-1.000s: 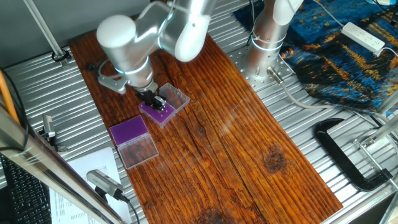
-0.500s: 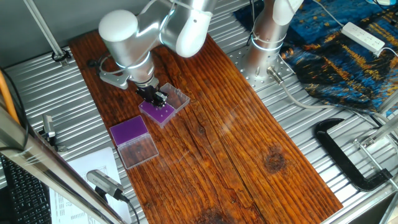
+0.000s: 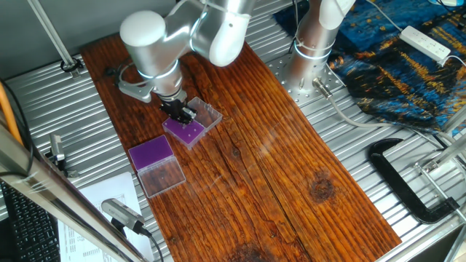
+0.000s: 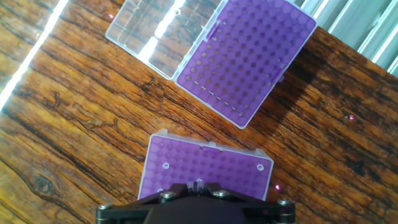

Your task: Transfer all small pipette tips from one holder to another

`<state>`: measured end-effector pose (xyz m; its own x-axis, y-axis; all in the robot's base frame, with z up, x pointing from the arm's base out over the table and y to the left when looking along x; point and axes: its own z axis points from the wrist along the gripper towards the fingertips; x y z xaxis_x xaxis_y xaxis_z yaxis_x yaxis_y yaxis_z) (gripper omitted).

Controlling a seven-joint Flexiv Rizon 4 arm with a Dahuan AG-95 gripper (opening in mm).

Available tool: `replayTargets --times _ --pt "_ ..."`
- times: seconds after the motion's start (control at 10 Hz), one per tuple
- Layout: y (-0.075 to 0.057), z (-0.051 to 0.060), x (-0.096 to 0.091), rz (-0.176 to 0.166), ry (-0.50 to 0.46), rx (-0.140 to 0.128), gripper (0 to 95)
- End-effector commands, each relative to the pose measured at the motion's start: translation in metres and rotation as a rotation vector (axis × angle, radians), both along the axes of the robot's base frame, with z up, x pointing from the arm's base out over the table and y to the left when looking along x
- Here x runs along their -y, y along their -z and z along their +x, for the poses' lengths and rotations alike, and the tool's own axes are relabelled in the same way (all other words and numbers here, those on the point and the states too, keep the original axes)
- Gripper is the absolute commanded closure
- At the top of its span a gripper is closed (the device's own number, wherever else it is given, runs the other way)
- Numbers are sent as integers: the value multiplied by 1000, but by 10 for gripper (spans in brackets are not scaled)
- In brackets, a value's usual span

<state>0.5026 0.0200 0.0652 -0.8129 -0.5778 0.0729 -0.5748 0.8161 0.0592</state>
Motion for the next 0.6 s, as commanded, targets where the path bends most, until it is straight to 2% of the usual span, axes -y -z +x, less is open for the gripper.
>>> replayTargets --times 0.1,0.3,0.4,0.6 --pt "4 1 0 -2 9 12 760" --pt "4 1 0 -5 15 27 760" --pt "6 1 0 -4 15 29 950" --pt "7 1 0 -4 15 30 950"
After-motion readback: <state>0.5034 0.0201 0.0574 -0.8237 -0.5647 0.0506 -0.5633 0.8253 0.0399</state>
